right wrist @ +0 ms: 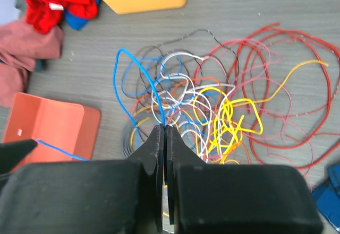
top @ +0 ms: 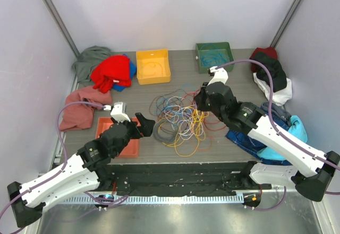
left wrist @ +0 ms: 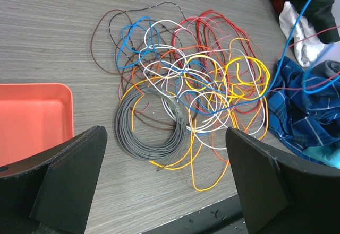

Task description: Untangle the cables

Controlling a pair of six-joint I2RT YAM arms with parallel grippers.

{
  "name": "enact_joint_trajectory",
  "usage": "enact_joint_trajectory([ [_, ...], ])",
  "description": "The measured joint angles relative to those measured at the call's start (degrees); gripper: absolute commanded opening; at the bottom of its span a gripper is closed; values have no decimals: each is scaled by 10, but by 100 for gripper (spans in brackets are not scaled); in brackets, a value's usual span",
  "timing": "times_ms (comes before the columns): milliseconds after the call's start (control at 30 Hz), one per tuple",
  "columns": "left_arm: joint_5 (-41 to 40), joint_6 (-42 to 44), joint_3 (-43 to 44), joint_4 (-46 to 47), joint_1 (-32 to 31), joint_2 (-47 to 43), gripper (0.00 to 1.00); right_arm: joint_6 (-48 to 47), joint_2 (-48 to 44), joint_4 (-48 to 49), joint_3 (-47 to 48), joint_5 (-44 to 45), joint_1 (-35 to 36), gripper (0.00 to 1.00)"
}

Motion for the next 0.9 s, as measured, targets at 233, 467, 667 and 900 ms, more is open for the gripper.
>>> enact_joint_trajectory([
  [233,1,1,-1,7,0,15,100,12,-3,-2,-94,-14,1,38],
  [467,2,1,-10,10,0,17,100,24,-28,-39,-137,-9,2,46],
  [667,4,-2,-14,12,0,22,100,21,-10,-20,-108,-14,2,45],
  [900,15,-16,-24,12,0,22,100,21,63,12,-147,-4,2,46],
])
